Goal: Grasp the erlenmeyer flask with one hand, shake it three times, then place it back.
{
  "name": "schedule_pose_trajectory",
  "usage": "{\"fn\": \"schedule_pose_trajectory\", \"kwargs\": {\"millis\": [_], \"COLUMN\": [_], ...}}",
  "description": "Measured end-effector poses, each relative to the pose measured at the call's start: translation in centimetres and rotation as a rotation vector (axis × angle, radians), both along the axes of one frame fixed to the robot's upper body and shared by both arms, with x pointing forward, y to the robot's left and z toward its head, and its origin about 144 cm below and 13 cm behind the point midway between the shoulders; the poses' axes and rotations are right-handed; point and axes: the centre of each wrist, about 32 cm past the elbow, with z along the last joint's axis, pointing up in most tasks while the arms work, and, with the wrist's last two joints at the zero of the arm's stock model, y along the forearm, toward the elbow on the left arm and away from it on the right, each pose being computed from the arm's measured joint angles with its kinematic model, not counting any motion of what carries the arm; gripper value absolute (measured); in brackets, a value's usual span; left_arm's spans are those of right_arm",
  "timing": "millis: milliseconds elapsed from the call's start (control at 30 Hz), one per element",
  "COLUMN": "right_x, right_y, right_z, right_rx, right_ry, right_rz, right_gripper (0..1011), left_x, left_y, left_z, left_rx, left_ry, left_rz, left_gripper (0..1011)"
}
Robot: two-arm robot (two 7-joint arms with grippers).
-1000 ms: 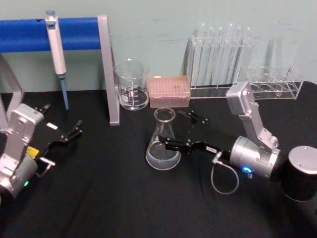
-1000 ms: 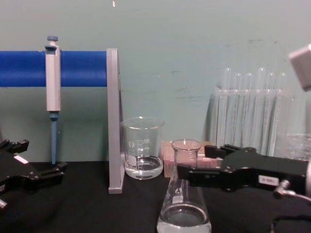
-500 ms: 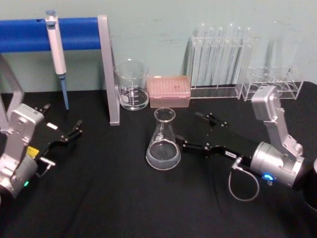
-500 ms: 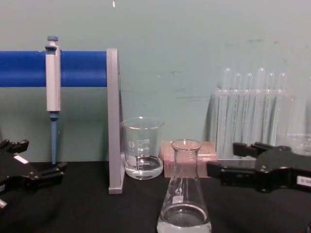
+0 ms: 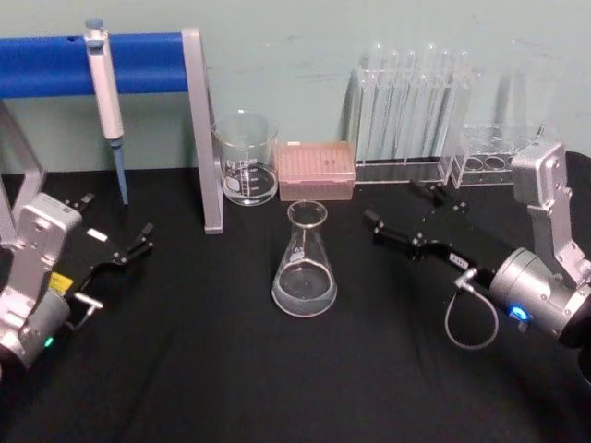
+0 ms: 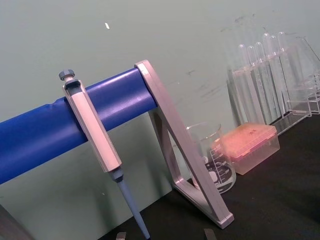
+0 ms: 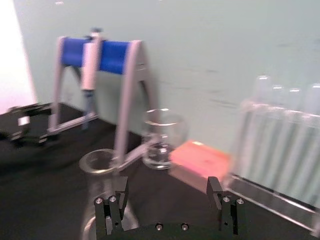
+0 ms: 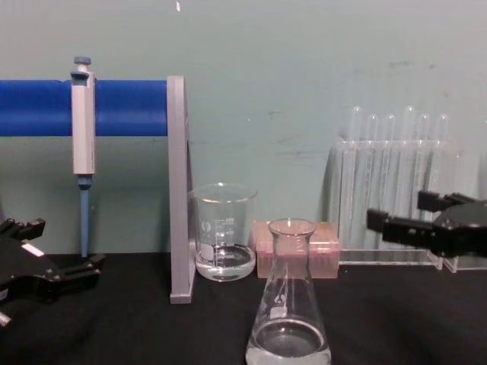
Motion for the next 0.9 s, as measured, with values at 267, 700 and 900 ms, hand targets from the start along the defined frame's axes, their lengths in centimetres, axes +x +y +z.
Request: {"fn": "schedule_pose_trajectory", "kwargs": {"millis": [267, 700, 900], "right_x": [1.0, 2.7, 2.8], "right_y": [1.2, 3.0, 3.2], "right_z": [-0.4, -2.2, -2.9], "right_rx": [0.031, -0.073, -0.105], "right_ry": [-0.005, 0.019, 0.034], "right_rz": [-0.182, -0.32, -0.329], "right_gripper": [1003, 1003, 1003], "left_x": [0.0, 0.0, 0.0], "left_y": [0.0, 0.0, 0.0], "left_z": [0.0, 0.0, 0.0], "left_rx": [0.0, 0.0, 0.0], "left_ry": [0.0, 0.0, 0.0], "left_rz": [0.0, 0.0, 0.0], "left_gripper": [1001, 1001, 1001]}}
